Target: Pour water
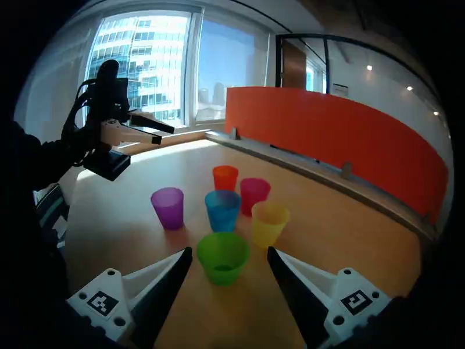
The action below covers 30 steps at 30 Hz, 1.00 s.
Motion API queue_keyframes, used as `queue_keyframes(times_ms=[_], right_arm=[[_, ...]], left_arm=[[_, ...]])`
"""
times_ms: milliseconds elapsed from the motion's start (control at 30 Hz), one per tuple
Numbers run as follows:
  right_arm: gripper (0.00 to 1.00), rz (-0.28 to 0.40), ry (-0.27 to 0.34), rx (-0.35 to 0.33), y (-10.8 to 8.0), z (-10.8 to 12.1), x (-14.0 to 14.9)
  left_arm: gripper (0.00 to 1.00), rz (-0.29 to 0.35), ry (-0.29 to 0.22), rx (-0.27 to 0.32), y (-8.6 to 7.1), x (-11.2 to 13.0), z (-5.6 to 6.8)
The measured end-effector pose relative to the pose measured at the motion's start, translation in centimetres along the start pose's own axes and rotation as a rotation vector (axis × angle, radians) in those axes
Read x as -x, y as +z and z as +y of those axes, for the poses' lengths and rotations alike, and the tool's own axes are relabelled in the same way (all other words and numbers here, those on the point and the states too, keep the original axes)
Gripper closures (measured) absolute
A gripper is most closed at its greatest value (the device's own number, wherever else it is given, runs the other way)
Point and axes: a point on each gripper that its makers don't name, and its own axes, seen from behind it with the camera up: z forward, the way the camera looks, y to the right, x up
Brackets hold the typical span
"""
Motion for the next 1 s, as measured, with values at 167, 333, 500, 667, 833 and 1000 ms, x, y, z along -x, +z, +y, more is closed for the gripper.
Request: queue_keyframes(times_ms=[167, 333, 500, 667, 833, 1000], right_arm=[[0.00, -0.017, -0.005, -0.007, 0.7, -0.5, 1.2], [0.00, -0.032, -0.002, -0.010, 1.3, -0.7, 2.3], [0.00, -0.049, 0.001, -0.019, 2.1, -1.0, 3.2], [0.00, -0.062, 0.001, -0.022, 2.9, -1.0, 3.7], [0.00, -0.070, -0.003, -0.028, 3.8, -1.2, 3.8], [0.00, -0.081, -0.011, -0.035, 4.8, -1.3, 3.8]], left_arm=[[0.13, -0.004, -0.004, 0.006, 0.2, 0.4, 0.2], [0.13, -0.007, -0.006, 0.007, 0.4, 0.6, 0.2], [0.13, -0.010, -0.004, 0.007, 0.5, 0.7, 0.1], [0.13, -0.015, -0.003, 0.010, 0.7, 1.0, 0.1], [0.13, -0.017, -0.002, 0.010, 0.9, 1.1, 0.0], [0.13, -0.020, -0.004, 0.008, 1.1, 1.3, -0.2]])
